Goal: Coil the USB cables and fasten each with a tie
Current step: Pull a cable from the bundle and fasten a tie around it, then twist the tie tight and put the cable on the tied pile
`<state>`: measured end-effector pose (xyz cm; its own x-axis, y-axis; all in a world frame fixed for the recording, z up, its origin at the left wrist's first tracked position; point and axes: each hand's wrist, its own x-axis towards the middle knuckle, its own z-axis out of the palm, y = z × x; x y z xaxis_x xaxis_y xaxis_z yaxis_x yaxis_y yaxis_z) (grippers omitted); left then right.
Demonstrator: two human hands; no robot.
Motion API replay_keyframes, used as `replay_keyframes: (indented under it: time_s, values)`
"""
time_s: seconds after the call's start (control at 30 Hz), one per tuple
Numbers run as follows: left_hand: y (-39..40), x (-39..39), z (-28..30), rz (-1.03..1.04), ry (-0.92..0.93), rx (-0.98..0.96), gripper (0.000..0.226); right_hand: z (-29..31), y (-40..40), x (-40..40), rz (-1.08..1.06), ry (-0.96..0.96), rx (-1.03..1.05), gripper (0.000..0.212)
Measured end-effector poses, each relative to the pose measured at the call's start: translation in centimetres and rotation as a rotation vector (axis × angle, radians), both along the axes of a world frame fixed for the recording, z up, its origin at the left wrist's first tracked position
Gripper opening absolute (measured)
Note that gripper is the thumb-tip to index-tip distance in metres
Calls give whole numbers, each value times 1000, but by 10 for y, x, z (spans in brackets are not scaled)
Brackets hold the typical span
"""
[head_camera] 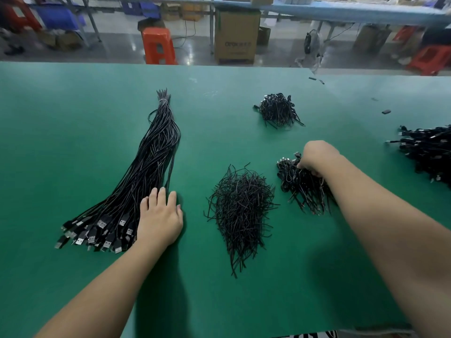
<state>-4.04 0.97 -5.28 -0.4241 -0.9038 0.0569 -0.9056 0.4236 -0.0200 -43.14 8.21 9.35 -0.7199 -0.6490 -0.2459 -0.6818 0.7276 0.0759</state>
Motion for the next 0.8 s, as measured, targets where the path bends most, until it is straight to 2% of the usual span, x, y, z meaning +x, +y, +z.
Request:
replay_keyframes:
  time_s: [0.1, 0.4, 0.57, 0.67, 0.8]
  values:
    - [0, 0, -1, 9, -6, 3, 49, -9, -3, 0, 19, 29, -18, 32]
    - [-1, 0, -2, 23, -2, 16, 51, -21, 1, 5, 43, 124, 8, 56]
    - [-1, -1, -2, 29, -17, 32, 53, -14, -3, 7, 77, 166, -137, 51]
    - [-1, -1, -2, 28, -17, 43, 54, -4, -9, 20, 107, 102, -269, 44]
    - [-1, -1, -1, 28, -24, 58, 56, 17, -24, 74, 250, -154, -450, 43]
